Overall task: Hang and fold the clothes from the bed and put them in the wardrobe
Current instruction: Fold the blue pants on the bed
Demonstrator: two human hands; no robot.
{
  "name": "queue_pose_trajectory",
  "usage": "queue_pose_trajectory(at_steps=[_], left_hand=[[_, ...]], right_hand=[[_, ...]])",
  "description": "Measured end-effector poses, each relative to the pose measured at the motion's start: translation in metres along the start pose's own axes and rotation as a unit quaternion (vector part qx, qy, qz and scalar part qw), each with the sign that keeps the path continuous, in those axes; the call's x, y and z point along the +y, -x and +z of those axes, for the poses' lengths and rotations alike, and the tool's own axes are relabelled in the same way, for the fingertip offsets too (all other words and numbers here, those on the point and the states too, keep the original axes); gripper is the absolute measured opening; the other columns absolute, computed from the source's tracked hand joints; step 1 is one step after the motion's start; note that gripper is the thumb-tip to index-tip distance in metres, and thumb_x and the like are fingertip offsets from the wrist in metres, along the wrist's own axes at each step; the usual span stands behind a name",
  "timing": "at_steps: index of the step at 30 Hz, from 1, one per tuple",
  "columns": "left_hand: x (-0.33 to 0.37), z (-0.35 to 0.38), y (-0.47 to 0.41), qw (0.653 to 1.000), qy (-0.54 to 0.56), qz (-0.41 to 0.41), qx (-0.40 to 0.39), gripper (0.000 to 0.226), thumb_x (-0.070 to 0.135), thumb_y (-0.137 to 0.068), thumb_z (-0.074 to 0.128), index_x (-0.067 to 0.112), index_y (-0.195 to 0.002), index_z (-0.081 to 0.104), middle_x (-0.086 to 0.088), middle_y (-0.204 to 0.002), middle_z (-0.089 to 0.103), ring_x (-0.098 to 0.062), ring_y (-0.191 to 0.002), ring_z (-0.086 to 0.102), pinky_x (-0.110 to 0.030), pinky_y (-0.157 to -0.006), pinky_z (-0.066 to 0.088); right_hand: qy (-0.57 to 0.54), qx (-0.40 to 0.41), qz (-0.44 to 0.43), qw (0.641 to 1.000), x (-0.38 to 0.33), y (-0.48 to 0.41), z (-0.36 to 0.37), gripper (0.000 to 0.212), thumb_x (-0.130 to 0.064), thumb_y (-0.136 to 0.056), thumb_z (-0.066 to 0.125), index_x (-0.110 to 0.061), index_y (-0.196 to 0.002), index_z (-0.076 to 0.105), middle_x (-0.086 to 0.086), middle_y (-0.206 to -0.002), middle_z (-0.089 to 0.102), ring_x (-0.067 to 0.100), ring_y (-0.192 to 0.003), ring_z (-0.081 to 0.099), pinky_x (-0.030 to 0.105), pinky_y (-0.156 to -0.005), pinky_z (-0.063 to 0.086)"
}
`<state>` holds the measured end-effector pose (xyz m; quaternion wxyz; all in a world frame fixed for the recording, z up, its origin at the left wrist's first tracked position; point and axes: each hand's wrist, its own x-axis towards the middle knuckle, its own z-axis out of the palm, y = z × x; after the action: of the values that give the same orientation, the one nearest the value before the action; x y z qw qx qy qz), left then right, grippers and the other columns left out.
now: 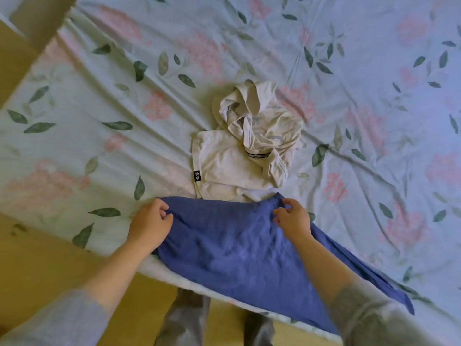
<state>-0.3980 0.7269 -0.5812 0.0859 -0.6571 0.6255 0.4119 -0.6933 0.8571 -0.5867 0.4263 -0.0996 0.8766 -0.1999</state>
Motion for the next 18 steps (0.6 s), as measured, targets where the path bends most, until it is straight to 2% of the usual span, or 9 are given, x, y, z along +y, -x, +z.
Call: queue_pose_trajectory(at_steps=[2, 5, 7, 11, 13, 15, 18], left_hand=[[0.012, 0.006, 0.005, 0.999, 0.015, 0.02, -0.025, 0.009, 0.018, -0.09, 0.061, 0.023, -0.095, 0.056, 0.009, -0.086, 0.06, -0.018, -0.088, 0.061, -0.029, -0.073, 0.043], [0.041, 0.023, 0.018, 0.995, 0.007, 0.067, -0.078, 0.007, 0.025, -0.092, 0.059, 0.032, -0.091, 0.057, 0.016, -0.086, 0.061, -0.001, -0.082, 0.058, -0.023, -0.066, 0.045], [0.064, 0.039, 0.029, 0.989, 0.009, 0.097, -0.115, 0.009, 0.025, -0.093, 0.056, 0.034, -0.091, 0.058, 0.016, -0.089, 0.061, -0.001, -0.083, 0.057, -0.018, -0.064, 0.044], [0.103, 0.073, 0.051, 0.978, -0.004, 0.135, -0.157, 0.009, 0.024, -0.094, 0.055, 0.033, -0.091, 0.058, 0.014, -0.091, 0.061, -0.003, -0.084, 0.058, -0.018, -0.063, 0.043], [0.119, 0.093, 0.063, 0.973, -0.019, 0.151, -0.171, 0.011, 0.024, -0.094, 0.054, 0.033, -0.09, 0.058, 0.013, -0.09, 0.061, -0.003, -0.084, 0.058, -0.018, -0.064, 0.044], [0.133, 0.116, 0.075, 0.969, -0.035, 0.162, -0.186, 0.012, 0.024, -0.093, 0.054, 0.034, -0.089, 0.059, 0.013, -0.089, 0.061, -0.003, -0.083, 0.059, -0.019, -0.065, 0.045], [0.153, 0.157, 0.094, 0.96, -0.062, 0.179, -0.205, 0.012, 0.024, -0.093, 0.054, 0.033, -0.086, 0.058, 0.012, -0.086, 0.062, -0.004, -0.081, 0.058, -0.02, -0.065, 0.045]], right_hand=[[0.0, -0.003, 0.005, 1.0, 0.007, 0.009, -0.001, 0.039, -0.005, -0.091, 0.045, -0.013, -0.129, 0.053, 0.013, -0.1, 0.07, 0.032, -0.087, 0.067, 0.043, -0.078, 0.055], [-0.007, 0.019, 0.016, 1.0, 0.026, 0.02, -0.012, 0.032, -0.006, -0.09, 0.046, -0.014, -0.119, 0.058, 0.009, -0.109, 0.069, 0.03, -0.088, 0.067, 0.042, -0.079, 0.055], [-0.007, 0.035, 0.032, 0.999, 0.047, 0.026, -0.027, 0.03, -0.007, -0.09, 0.049, -0.015, -0.116, 0.06, 0.008, -0.107, 0.07, 0.029, -0.09, 0.066, 0.041, -0.08, 0.054], [-0.022, 0.071, 0.063, 0.995, 0.098, 0.039, -0.065, 0.025, -0.008, -0.091, 0.049, -0.017, -0.109, 0.063, 0.004, -0.093, 0.071, 0.028, -0.079, 0.066, 0.037, -0.067, 0.052], [-0.023, 0.095, 0.072, 0.993, 0.125, 0.045, -0.085, 0.021, -0.01, -0.093, 0.051, -0.02, -0.107, 0.062, 0.0, -0.088, 0.068, 0.022, -0.072, 0.062, 0.036, -0.06, 0.051], [-0.005, 0.125, 0.07, 0.99, 0.155, 0.051, -0.107, 0.017, -0.013, -0.094, 0.052, -0.02, -0.106, 0.062, -0.006, -0.084, 0.063, 0.014, -0.069, 0.057, 0.029, -0.056, 0.042], [0.011, 0.158, 0.077, 0.984, 0.2, 0.058, -0.139, 0.015, -0.011, -0.094, 0.049, -0.018, -0.091, 0.062, -0.005, -0.075, 0.061, 0.022, -0.073, 0.057, 0.031, -0.058, 0.037]])
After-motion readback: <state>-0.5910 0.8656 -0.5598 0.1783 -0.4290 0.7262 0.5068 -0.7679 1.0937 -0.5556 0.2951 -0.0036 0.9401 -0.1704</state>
